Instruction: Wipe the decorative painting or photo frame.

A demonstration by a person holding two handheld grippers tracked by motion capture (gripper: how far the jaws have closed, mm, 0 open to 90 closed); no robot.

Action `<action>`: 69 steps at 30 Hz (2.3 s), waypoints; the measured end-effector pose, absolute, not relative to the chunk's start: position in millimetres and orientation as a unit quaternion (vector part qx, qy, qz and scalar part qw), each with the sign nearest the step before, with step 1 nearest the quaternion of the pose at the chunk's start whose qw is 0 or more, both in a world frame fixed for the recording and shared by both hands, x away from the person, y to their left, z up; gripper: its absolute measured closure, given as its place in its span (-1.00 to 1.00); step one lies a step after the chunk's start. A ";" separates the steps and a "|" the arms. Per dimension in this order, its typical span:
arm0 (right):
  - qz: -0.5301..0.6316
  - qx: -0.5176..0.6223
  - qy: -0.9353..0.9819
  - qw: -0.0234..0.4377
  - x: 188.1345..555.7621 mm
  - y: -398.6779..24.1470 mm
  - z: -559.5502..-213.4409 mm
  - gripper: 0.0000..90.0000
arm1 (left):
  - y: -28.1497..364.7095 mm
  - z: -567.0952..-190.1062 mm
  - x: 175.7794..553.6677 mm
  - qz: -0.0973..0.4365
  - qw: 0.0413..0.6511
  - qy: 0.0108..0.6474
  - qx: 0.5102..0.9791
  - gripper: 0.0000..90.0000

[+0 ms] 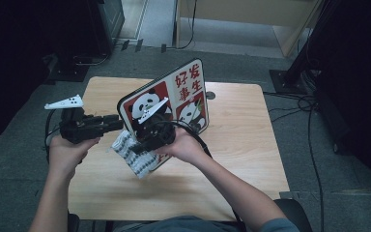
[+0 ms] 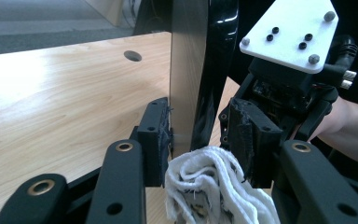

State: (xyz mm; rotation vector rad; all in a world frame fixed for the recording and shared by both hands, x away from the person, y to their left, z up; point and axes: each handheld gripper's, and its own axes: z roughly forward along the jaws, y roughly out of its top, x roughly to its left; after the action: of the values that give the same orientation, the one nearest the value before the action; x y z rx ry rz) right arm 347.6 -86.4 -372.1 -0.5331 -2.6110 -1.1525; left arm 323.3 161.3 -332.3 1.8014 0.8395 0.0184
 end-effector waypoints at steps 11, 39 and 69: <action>-0.399 -0.183 -0.891 0.119 346.8 -87.6 -379.9 0.68 | 149.6 -338.6 329.9 -0.004 0.537 0.354 0.766 0.54; -0.390 -0.188 -0.893 0.121 340.7 -92.2 -406.7 0.68 | 143.3 -343.9 330.8 -0.014 0.533 0.350 0.771 0.73; -0.372 -0.179 -0.904 0.112 337.1 -110.1 -443.4 0.68 | 144.0 -343.9 329.2 -0.016 0.530 0.351 0.772 0.72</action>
State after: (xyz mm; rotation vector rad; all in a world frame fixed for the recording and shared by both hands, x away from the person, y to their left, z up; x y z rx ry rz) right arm 337.1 -110.1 -443.4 -0.5266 -2.6541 -1.0924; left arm 329.2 144.0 -343.9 1.8430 0.8386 -0.0379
